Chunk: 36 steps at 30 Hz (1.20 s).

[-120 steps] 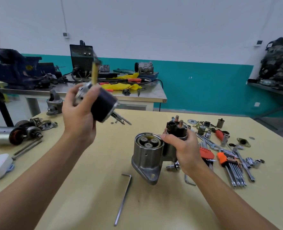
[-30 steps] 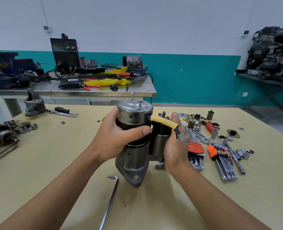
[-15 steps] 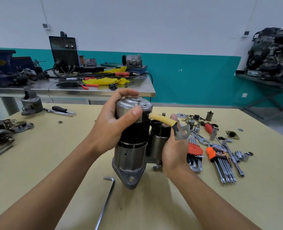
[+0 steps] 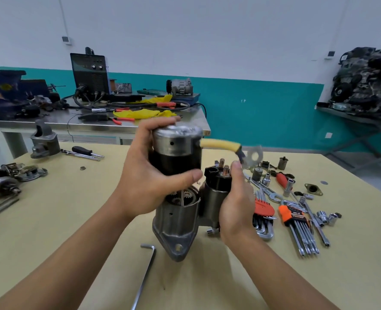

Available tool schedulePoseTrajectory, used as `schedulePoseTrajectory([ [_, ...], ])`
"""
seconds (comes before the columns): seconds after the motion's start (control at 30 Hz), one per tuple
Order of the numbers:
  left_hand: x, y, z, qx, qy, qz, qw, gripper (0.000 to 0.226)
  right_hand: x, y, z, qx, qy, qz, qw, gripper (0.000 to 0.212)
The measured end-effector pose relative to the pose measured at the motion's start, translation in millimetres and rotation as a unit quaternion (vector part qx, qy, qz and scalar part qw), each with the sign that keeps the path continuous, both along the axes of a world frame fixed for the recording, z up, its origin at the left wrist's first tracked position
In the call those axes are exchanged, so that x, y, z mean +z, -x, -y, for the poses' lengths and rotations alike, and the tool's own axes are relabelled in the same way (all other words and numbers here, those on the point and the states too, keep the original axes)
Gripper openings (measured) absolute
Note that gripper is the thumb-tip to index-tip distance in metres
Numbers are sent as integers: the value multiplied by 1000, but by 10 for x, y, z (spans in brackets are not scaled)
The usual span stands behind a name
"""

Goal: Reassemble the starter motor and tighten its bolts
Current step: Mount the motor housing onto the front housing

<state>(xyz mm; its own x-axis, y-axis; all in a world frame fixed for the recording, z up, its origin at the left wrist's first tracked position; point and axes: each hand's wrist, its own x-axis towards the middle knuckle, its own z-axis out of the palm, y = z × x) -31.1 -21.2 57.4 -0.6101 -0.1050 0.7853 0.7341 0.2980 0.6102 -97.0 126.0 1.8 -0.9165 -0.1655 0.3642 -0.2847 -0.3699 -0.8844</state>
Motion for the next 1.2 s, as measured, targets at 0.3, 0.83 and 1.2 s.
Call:
schedulePoseTrajectory([
  [0.3,501,-1,354,13,-218,2,976,65,21,-13,-12,-4,9,84,996,63],
  [0.83,-489,-101,933,87,-259,208,939,72,87,222,253,3,-104,221,970,93],
  [1.2,-484,-140,726,70,-221,203,951,71,-161,453,211,-62,-210,183,959,32],
])
